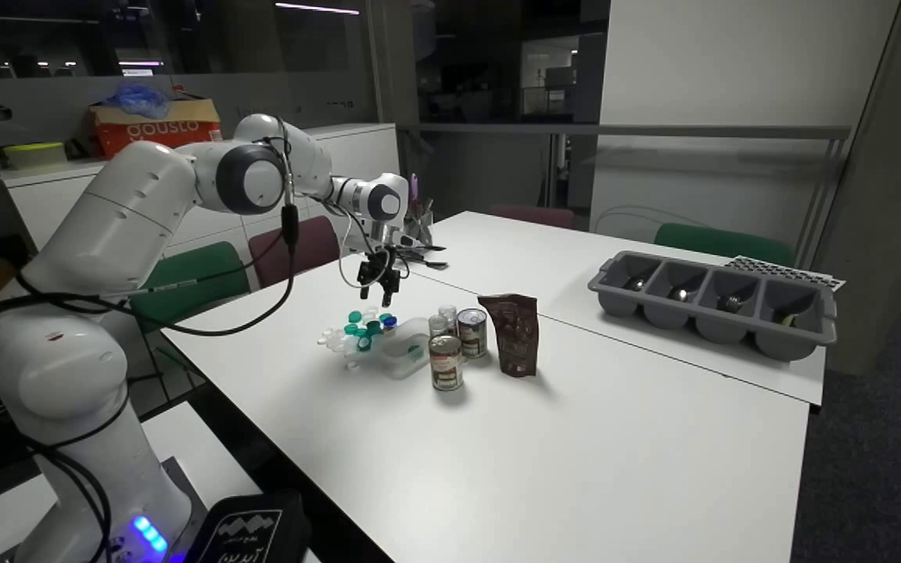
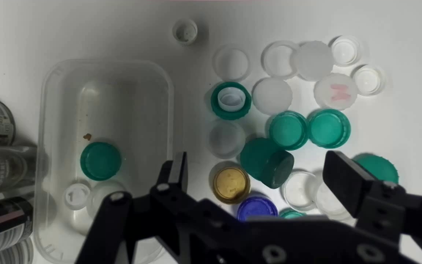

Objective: Pick up the blue object on the table and put it in the bowl

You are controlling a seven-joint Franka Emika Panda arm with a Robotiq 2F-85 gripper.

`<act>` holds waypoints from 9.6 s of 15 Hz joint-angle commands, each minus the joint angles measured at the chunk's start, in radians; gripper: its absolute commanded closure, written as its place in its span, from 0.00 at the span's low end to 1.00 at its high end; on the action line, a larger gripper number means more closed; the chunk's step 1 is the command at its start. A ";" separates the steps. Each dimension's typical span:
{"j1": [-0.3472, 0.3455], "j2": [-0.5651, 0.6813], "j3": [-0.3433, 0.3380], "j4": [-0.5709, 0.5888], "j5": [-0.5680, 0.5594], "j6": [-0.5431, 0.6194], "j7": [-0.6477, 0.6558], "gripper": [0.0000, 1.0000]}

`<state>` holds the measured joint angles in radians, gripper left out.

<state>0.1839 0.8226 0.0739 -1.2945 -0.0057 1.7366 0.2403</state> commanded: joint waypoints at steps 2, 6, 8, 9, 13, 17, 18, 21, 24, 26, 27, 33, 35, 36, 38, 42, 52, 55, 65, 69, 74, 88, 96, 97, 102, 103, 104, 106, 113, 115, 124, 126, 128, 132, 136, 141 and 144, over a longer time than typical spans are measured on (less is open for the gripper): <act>0.015 0.120 -0.023 0.109 -0.027 0.027 -0.032 0.00; 0.034 0.140 -0.037 0.108 -0.056 0.140 -0.015 0.00; 0.040 0.136 -0.043 0.099 -0.063 0.183 -0.010 0.00; 0.043 0.135 -0.045 0.098 -0.064 0.197 -0.009 0.00; 0.046 0.138 -0.051 0.099 -0.063 0.214 -0.005 0.00; 0.040 0.139 -0.056 0.096 -0.058 0.219 -0.005 0.00; 0.039 0.139 -0.058 0.095 -0.057 0.220 -0.006 0.00; 0.036 0.147 -0.062 0.104 -0.056 0.215 -0.008 0.00; 0.034 0.158 -0.063 0.119 -0.055 0.207 -0.013 0.00; 0.033 0.163 -0.063 0.124 -0.054 0.204 -0.015 0.00; 0.033 0.166 -0.063 0.127 -0.054 0.202 -0.016 0.00; 0.032 0.190 -0.062 0.152 -0.052 0.199 -0.018 0.29; 0.032 0.194 -0.062 0.158 -0.051 0.200 -0.018 0.34; 0.032 0.196 -0.062 0.159 -0.052 0.202 -0.019 0.36; 0.032 0.201 -0.062 0.164 -0.051 0.203 -0.018 0.34; 0.033 0.201 -0.062 0.167 -0.051 0.203 -0.018 0.37; 0.033 0.203 -0.061 0.171 -0.051 0.202 -0.019 0.61; 0.033 0.202 -0.061 0.170 -0.051 0.203 -0.019 0.80; 0.043 0.168 -0.064 0.128 -0.052 0.211 0.004 1.00; 0.061 0.128 -0.068 0.087 -0.056 0.225 0.035 0.99; 0.084 0.075 -0.072 0.046 -0.053 0.218 0.096 0.99; 0.072 -0.151 -0.076 -0.360 -0.012 0.337 0.275 0.99; 0.076 -0.360 -0.062 -0.706 0.024 0.604 0.344 0.99; 0.079 -0.397 -0.056 -0.750 0.036 0.628 0.350 0.99; 0.080 -0.561 -0.032 -0.857 0.079 0.617 0.383 0.99; 0.075 -0.584 -0.027 -0.864 0.087 0.606 0.391 0.99; 0.065 -0.606 -0.022 -0.866 0.101 0.591 0.395 0.99; 0.044 -0.638 -0.019 -0.868 0.129 0.571 0.381 0.99; -0.068 -0.674 -0.038 -0.863 0.305 0.498 0.296 0.99; -0.099 -0.664 -0.047 -0.864 0.349 0.494 0.258 0.99; -0.172 -0.567 -0.079 -0.822 0.443 0.490 0.211 0.99; -0.181 -0.531 -0.081 -0.800 0.453 0.486 0.209 0.99; -0.184 -0.496 -0.084 -0.778 0.461 0.486 0.214 0.99; -0.185 -0.445 -0.092 -0.739 0.464 0.489 0.248 0.99; -0.182 -0.402 -0.102 -0.695 0.461 0.483 0.282 0.99; -0.182 -0.345 -0.110 -0.631 0.456 0.468 0.352 0.99; -0.187 -0.311 -0.110 -0.595 0.458 0.460 0.371 0.99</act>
<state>0.0103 0.4759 -0.0347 -1.9487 0.4386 2.2410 0.5868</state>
